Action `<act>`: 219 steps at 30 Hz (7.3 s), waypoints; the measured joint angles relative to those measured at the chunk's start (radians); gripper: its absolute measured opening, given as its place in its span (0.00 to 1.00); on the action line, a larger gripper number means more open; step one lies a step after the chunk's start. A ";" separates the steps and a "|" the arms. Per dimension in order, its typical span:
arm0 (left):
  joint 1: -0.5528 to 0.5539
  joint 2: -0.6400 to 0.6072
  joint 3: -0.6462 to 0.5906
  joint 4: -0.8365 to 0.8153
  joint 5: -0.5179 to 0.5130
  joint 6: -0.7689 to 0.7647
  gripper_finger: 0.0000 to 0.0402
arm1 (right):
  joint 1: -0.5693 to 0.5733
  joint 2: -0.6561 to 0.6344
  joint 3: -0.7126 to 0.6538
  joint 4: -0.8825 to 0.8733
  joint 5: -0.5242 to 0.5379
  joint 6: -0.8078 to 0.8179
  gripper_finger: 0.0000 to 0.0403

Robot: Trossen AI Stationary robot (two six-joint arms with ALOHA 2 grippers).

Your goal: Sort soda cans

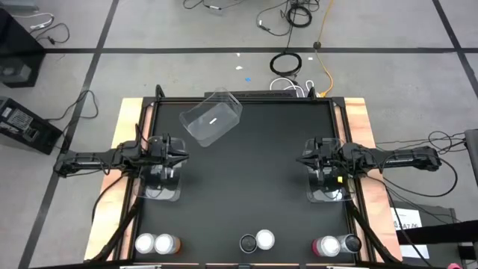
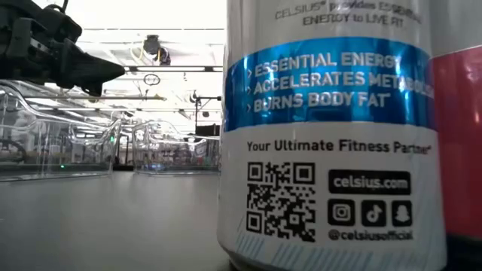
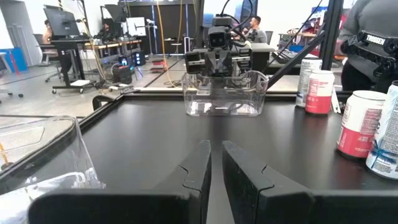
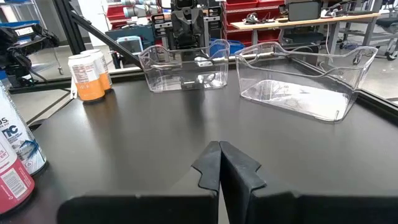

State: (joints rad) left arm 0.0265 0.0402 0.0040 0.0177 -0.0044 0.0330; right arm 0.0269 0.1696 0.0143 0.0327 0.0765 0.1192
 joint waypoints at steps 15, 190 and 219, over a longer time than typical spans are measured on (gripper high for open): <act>0.000 0.000 0.000 0.000 0.000 0.000 0.13 | 0.000 0.000 0.000 0.000 0.000 0.000 0.00; 0.000 0.000 0.000 0.000 0.000 0.000 0.13 | -0.088 1.476 1.144 -0.924 -0.019 1.438 0.00; 0.000 0.000 0.000 0.000 0.000 0.000 0.13 | -0.113 1.658 1.336 -0.949 -0.023 1.410 0.14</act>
State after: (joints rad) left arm 0.0267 0.0402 0.0040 0.0174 -0.0044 0.0330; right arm -0.0860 1.8280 1.3499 -0.9163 0.0540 1.5297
